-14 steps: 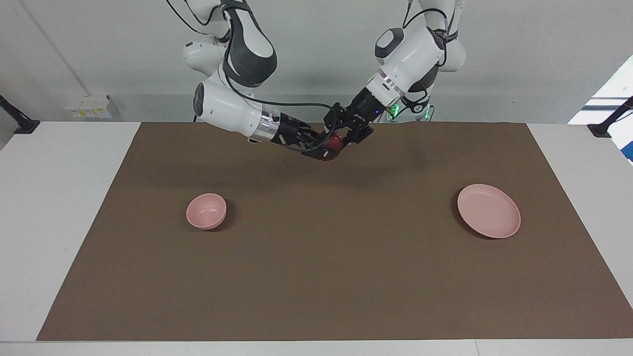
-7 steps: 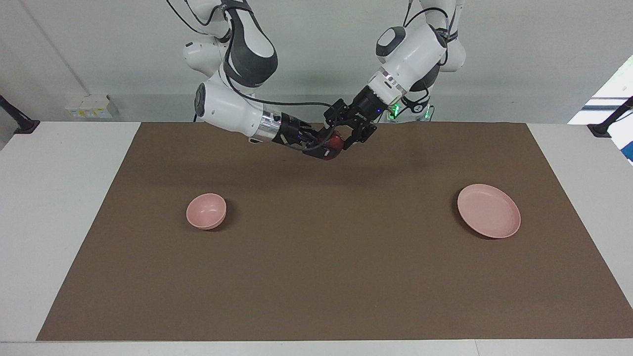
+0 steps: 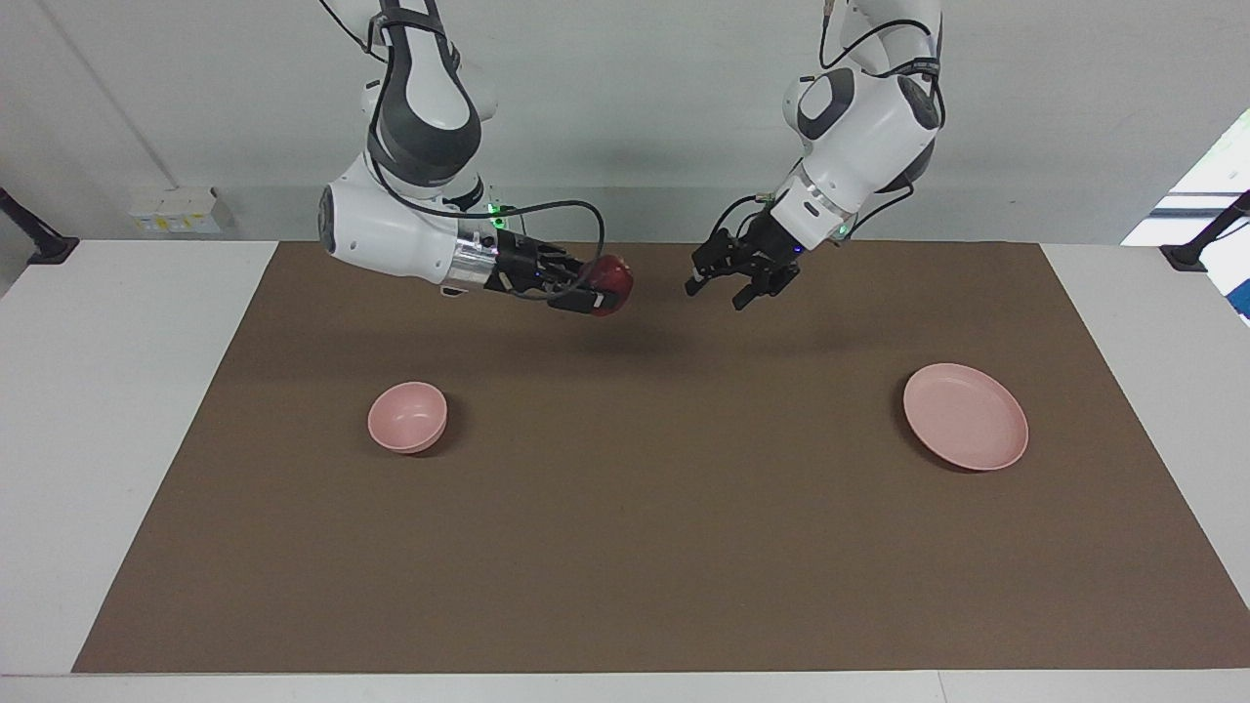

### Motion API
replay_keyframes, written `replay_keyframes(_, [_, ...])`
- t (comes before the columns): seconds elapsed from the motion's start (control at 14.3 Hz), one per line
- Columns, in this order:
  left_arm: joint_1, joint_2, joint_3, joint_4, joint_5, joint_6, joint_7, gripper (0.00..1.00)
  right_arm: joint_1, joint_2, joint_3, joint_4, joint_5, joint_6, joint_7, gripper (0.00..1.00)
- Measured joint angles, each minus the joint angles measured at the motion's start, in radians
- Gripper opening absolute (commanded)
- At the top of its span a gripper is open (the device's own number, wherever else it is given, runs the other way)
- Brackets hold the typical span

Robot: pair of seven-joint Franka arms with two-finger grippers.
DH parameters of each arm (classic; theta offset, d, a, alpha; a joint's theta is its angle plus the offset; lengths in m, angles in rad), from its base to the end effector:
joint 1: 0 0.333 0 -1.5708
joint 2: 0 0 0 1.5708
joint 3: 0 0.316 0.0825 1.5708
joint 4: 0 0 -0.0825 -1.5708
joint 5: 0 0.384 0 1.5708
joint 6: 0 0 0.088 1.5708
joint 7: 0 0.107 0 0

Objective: Move apple from plate to bowl
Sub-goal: 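Carry the apple to the bowl with the right gripper while the left withdraws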

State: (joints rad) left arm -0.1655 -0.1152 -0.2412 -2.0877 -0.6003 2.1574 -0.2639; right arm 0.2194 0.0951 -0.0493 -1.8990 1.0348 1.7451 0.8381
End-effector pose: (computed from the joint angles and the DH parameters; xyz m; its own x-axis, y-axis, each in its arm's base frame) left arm 0.4862 -0.2383 0.4972 0.9897 0.1394 -0.0327 0.1367 -0.8521 0.5053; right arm 0.5516 0.1741 0.4717 0.4391 -0.4147 -0.7970 -0.8779 -0.3865 -0.2826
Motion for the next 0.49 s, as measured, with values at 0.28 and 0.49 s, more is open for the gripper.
replay_keyframes(0.28, [0.120, 0.000, 0.005, 0.000, 0.237, -0.053, 0.011, 1.00, -0.108, 0.000, -0.002, 0.003, -0.149, -0.110, -0.178, 0.00])
replay_keyframes(0.49, [0.150, 0.000, 0.007, 0.004, 0.372, -0.054, 0.056, 1.00, -0.177, 0.001, -0.004, 0.004, -0.344, -0.127, -0.407, 0.00])
